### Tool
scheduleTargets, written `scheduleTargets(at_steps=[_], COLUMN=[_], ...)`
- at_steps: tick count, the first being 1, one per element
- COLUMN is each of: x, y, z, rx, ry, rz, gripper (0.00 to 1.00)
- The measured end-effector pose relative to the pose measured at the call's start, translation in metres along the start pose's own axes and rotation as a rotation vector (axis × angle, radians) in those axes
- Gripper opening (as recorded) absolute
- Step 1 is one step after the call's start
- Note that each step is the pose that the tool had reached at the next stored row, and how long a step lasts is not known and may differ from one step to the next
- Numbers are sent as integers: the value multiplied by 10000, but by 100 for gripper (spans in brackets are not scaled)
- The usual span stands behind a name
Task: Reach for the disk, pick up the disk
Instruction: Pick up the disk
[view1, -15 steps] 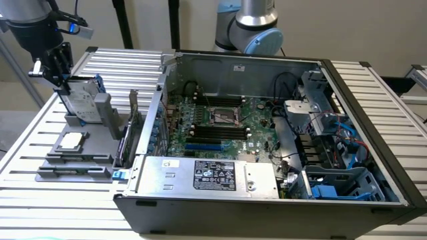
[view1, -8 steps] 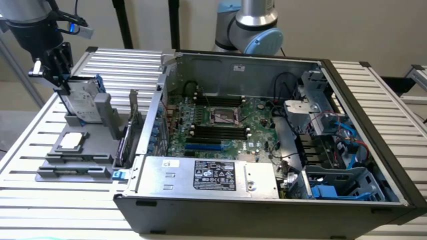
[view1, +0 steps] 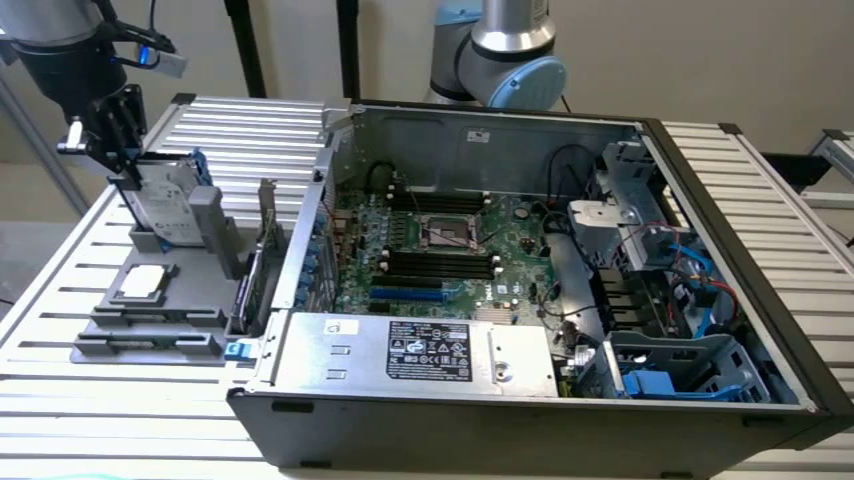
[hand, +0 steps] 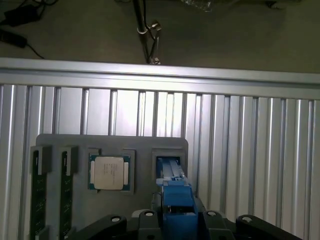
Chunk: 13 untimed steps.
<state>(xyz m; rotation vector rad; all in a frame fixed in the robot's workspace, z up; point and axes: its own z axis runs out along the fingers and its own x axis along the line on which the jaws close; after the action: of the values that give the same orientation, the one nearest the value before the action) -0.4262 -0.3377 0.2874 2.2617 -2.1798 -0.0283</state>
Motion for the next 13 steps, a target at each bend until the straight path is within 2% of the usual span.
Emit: scheduleTargets(at_steps=[8,10,13], x=[0,-1,-3], y=[1,1,3], z=[-9,-61,-196], rx=[4,1,2], ry=[-1,0,-1], rz=[0,1,1], gripper=[33,33,33])
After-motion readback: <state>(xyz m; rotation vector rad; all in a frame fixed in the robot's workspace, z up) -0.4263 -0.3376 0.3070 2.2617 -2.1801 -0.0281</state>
